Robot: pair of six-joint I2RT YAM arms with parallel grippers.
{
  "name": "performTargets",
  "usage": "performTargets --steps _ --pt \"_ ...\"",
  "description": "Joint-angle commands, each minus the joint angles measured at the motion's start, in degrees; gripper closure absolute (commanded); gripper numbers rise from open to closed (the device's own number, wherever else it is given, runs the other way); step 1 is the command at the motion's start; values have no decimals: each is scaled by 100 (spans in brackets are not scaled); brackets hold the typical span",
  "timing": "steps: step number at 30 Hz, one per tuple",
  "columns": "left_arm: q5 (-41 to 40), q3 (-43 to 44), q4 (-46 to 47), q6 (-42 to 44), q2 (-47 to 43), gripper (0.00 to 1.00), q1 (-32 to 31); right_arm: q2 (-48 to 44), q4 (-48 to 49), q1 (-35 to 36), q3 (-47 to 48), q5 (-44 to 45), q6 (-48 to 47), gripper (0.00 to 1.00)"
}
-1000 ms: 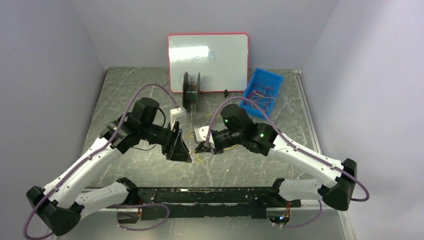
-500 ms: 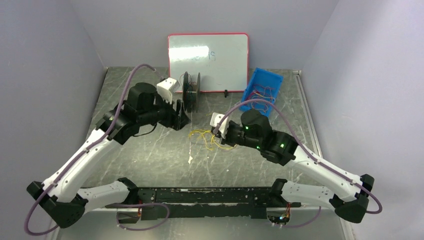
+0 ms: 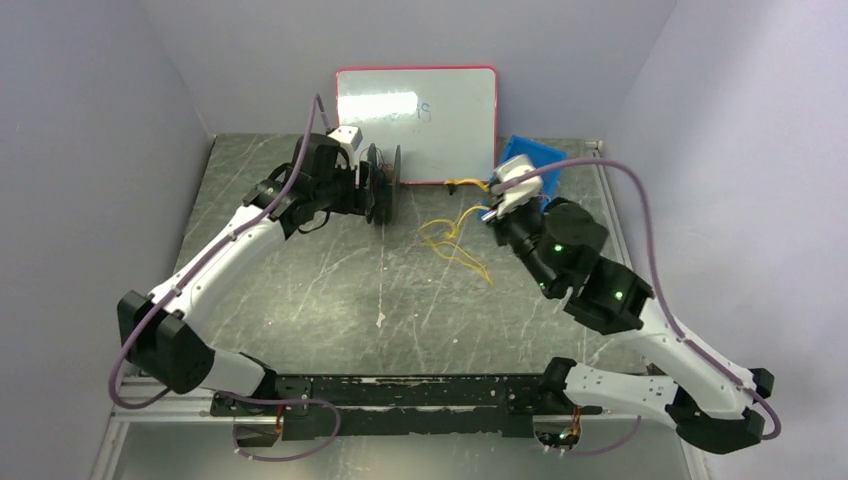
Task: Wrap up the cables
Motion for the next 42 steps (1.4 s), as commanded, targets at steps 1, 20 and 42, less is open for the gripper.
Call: performTargets --steps 1,20,42 --pt "321 132 629 -137 288 31 289 -171 361 11 698 1581 -45 100" --pt "204 757 1272 -28 1963 43 548 -98 100 11 553 845 289 100" --pt "-158 628 1466 191 2011 93 547 -4 -127 7 253 463 663 100"
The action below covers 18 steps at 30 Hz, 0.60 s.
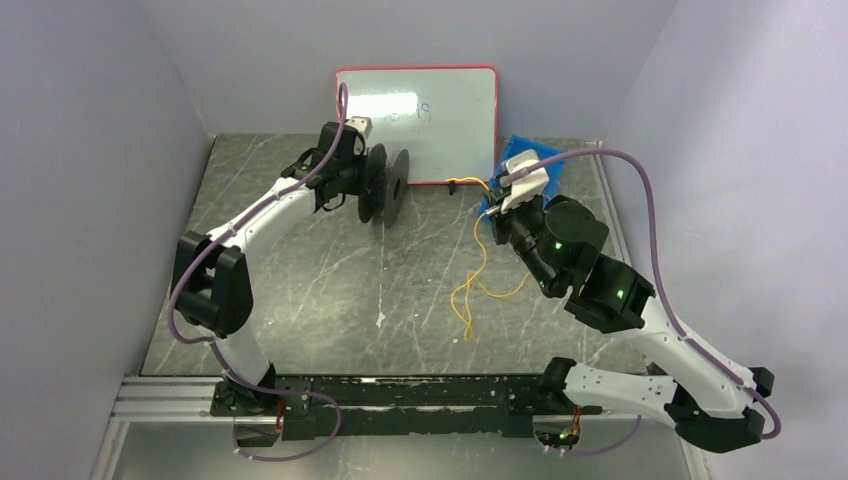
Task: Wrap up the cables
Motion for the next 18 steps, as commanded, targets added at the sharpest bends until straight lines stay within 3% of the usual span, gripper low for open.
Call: performTargets --steps 1,11,18 --pt "17 67 250 112 14 93 32 -23 -27 7 -79 -59 132 100" --pt "161 -73 -53 408 -295 93 -23 -21 -93 8 -220 -76 85 100" --pt "4 -564 -396 679 -1007 93 -339 93 -75 10 -295 -361 -249 100"
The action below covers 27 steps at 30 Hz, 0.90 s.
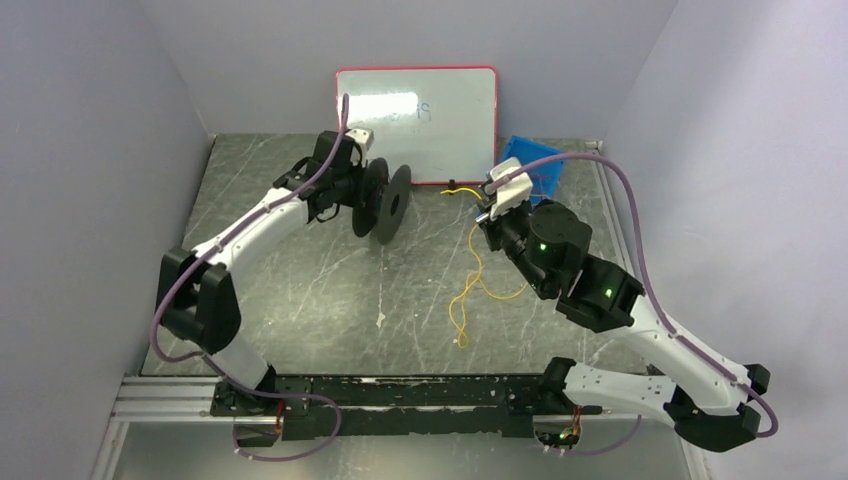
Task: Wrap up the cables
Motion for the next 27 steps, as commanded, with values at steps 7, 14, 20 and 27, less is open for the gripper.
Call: performTargets --steps 7,14,20,27 --pt "-212 -864 -519 168 -1267 93 -704 412 66 -38 -135 -851 -630 100" --pt "-149 -1445 -605 -106 -2093 93 -1016 653 116 -540 -373 -2249 -434 100" --pt "-152 -1697 -661 -298 -2487 93 -1246 940 341 -1387 -575 -3907 412 100" --pt "-467 -1780 -843 -367 -2603 93 -1554 1580 -392 -1490 -15 -4284 1169 100"
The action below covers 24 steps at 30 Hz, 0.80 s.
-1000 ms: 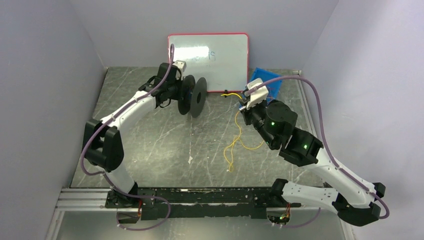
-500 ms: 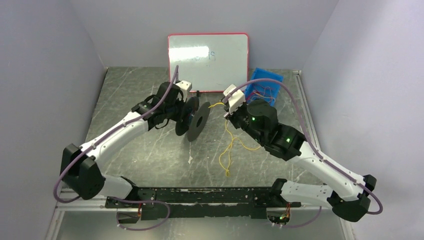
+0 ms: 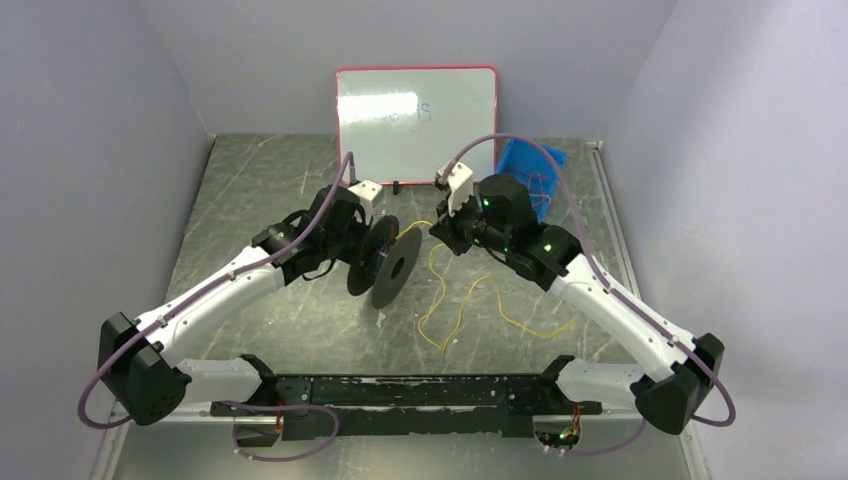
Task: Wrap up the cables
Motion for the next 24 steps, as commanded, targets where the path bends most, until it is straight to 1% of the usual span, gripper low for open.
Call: performTargets --steps 1,9,18,24 --pt "-217 -57 115 -165 -241 93 -203 419 -554 -105 509 -585 713 100" --pt "-546 -128 211 -346 -137 93 -675 956 -1061 -282 957 -727 1574 100" --pt "-1051 -138 128 -363 -81 93 -1016 1690 -2054 -384 1872 -931 1796 100" --pt "-1014 -194 174 -344 -76 86 -1078 2058 -2498 -396 2256 -999 1796 100"
